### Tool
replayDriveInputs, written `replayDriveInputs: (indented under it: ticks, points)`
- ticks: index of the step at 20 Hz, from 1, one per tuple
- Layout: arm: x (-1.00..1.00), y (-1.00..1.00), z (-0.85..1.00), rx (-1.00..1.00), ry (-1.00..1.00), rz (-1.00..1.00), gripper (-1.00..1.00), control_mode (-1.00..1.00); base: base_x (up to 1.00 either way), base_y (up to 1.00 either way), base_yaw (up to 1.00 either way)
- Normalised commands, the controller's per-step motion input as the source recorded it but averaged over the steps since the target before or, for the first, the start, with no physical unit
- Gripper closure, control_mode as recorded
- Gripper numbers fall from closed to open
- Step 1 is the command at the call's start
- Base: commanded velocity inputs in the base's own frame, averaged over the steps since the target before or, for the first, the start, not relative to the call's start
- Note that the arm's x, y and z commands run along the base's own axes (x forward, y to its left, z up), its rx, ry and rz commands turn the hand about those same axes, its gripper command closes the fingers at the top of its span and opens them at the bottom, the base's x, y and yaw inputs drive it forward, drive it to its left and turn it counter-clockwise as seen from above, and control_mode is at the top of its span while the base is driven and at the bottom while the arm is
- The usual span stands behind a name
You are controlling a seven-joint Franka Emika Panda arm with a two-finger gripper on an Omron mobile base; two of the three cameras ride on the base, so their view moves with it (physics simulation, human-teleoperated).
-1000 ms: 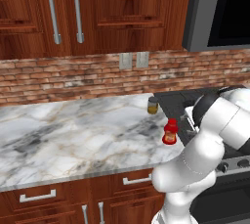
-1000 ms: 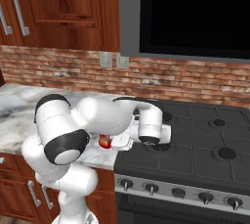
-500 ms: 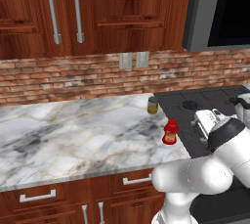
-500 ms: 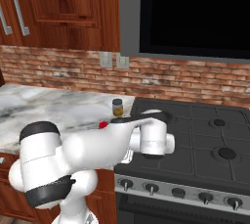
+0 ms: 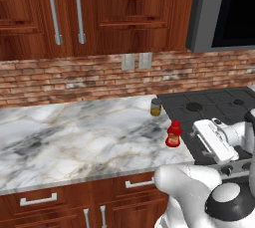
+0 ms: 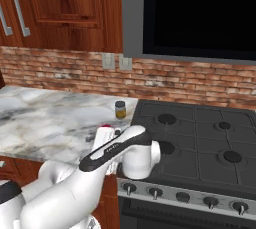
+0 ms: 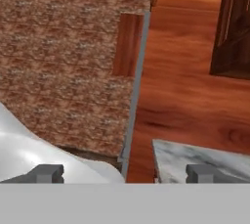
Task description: Collect the turmeric, ketchup, and shaker from the cabinet and place them next to the stove.
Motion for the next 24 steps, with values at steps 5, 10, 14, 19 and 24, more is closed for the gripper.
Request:
replayDriveInputs:
  ticks: [5, 10, 14, 19, 24]
  points:
    - [-0.28, 0.87, 0.49, -0.01, 0.21, -0.04, -1.00, -1.00, 0.00, 0.00, 0.00]
    - [-0.26, 0.83, 0.42, -0.02, 0.26, -0.14, -1.00, -1.00, 0.00, 0.00, 0.00]
    - [-0.38, 0.78, 0.18, -0.06, 0.26, -0.28, -1.00, -1.00, 0.00, 0.00, 0.00]
    - [-0.37, 0.48, 0.11, -0.05, 0.25, -0.40, -1.00, -1.00, 0.00, 0.00, 0.00]
    - [-0.35, 0.43, 0.09, -0.09, 0.26, -0.39, -1.00, -1.00, 0.00, 0.00, 0.00]
